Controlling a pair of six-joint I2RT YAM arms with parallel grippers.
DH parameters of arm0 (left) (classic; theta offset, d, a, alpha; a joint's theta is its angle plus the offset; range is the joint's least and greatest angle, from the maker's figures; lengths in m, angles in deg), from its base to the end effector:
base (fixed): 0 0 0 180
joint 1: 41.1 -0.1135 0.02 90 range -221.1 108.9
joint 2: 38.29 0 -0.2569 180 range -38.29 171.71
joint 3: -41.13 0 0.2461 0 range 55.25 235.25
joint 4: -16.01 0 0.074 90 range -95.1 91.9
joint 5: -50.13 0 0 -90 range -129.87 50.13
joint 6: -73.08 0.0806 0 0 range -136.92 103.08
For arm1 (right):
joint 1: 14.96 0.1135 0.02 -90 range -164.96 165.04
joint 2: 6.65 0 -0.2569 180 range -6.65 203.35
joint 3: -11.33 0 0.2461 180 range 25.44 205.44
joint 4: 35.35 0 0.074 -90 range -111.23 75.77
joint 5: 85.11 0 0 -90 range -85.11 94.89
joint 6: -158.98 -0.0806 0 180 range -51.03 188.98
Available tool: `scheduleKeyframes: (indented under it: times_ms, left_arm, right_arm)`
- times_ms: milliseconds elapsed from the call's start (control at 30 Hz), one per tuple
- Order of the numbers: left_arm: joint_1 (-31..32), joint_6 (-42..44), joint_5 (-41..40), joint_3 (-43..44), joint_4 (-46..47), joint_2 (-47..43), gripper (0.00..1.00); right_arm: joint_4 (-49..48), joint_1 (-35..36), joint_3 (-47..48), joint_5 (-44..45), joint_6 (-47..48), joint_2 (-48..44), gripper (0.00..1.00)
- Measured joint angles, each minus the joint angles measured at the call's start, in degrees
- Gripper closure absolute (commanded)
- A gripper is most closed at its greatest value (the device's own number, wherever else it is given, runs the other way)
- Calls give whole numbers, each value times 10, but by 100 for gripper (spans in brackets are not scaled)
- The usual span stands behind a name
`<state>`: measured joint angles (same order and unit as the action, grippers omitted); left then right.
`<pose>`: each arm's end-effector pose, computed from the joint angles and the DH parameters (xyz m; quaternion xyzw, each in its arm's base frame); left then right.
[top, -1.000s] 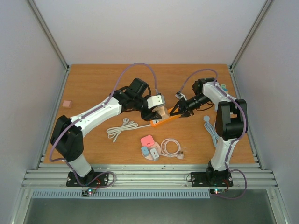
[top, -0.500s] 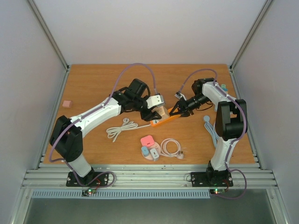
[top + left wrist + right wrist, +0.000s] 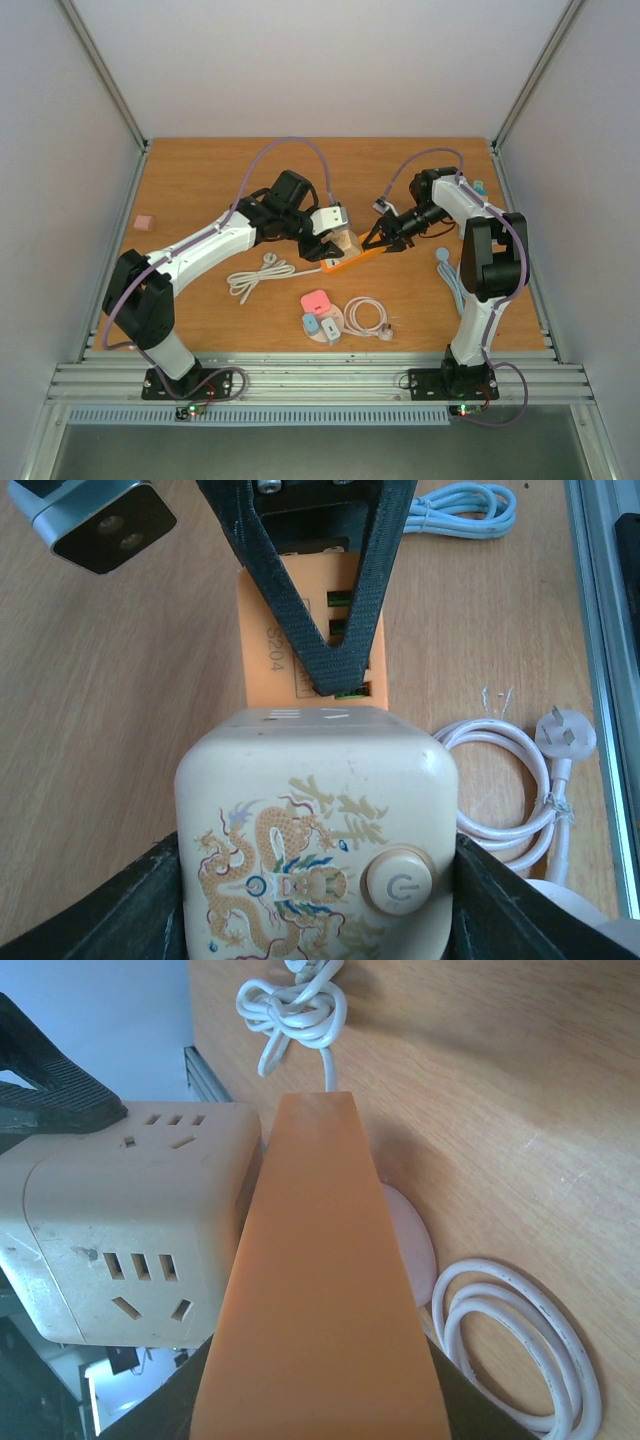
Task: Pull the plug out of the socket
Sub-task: Remove the plug from the socket.
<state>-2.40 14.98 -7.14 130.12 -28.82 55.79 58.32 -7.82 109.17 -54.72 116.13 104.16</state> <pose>0.2652 -0.2683 0.2394 0.5997 0.6799 -0.2837 0.3125 0.3071 0.1085 0.1884 -0.3277 0.7968 0.5051 0.0503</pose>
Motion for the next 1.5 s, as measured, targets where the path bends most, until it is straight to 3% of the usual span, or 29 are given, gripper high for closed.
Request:
scheduleKeyframes:
  times_ms: [833,1233,1500]
  left_arm:
    - [-4,-18,16,1,-3,0,99]
    - [21,-47,-61,-12,31,0,100]
    - [7,-47,-21,-10,23,0,100]
  right_arm:
    - [5,0,0,-1,-4,0,99]
    - [-30,-1,0,18,-13,0,99]
    - [-20,-1,0,13,-13,0,99]
